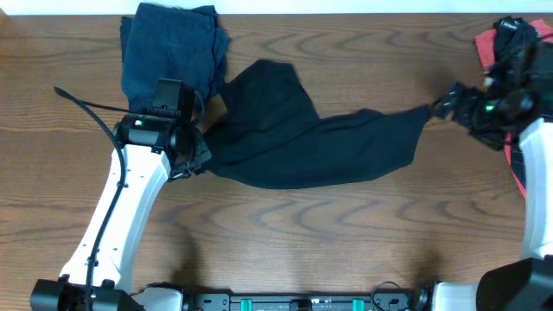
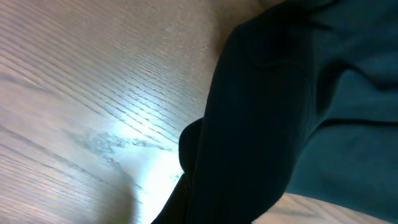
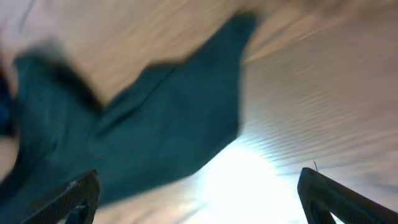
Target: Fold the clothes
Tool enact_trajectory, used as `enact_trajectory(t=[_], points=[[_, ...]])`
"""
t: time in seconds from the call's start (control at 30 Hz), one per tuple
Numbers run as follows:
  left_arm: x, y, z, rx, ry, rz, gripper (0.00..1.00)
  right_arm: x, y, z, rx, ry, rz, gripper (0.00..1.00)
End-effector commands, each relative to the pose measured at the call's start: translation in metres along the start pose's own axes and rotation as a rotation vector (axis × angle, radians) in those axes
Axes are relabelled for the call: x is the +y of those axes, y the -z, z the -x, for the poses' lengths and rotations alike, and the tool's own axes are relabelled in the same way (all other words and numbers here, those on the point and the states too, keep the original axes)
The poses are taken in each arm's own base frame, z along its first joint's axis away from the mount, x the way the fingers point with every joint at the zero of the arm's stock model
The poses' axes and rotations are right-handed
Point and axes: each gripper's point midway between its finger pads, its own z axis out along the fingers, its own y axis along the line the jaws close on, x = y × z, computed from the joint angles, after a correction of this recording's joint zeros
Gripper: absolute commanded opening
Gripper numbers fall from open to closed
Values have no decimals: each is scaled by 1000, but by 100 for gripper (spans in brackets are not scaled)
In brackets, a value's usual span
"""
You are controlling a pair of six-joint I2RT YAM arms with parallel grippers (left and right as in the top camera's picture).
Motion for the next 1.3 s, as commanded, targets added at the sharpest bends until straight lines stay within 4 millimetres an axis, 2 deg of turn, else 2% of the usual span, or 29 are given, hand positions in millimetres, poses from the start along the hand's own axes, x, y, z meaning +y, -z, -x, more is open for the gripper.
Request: enact_trajectory(t=[0.0,0.13,0.23,0.3,0.4,0.6,0.7,0.77,0.83,0.9,1.1,1.2,1.27], points=[[-10,4,-5,27,52,-64,6,33,-3,-16,45,124,70,99],[-30,16,-3,24,-14,-176,6,43,-9,-24,52,144,25,99],[-38,44,10,-52,-40,-231,6,48,-11,-28,58,138,10,99],[-44,73,21,-132,-59,-284,6,53,-12,-33,74,151,15,99],[-53,129,39,-274,-78,-377,6,57,-15,-44,103,171,14,99],[-63,262,65,-577,-96,-571,6,60,-37,-69,169,189,7,99],[-63,311,71,-686,-96,-641,6,67,-53,-88,217,196,48,99],[-62,334,72,-743,-99,-674,6,75,-65,-105,255,220,92,99],[-62,343,74,-769,-97,-686,6,85,-77,-124,288,279,123,99],[-62,340,77,-770,-92,-675,6,96,-85,-141,306,370,144,99],[-74,326,92,-749,-95,-661,6,159,-93,-191,273,680,226,99],[-76,335,97,-793,-121,-665,6,175,-98,-202,186,725,154,99],[-69,347,102,-844,-106,-642,6,182,-99,-206,148,711,134,99]])
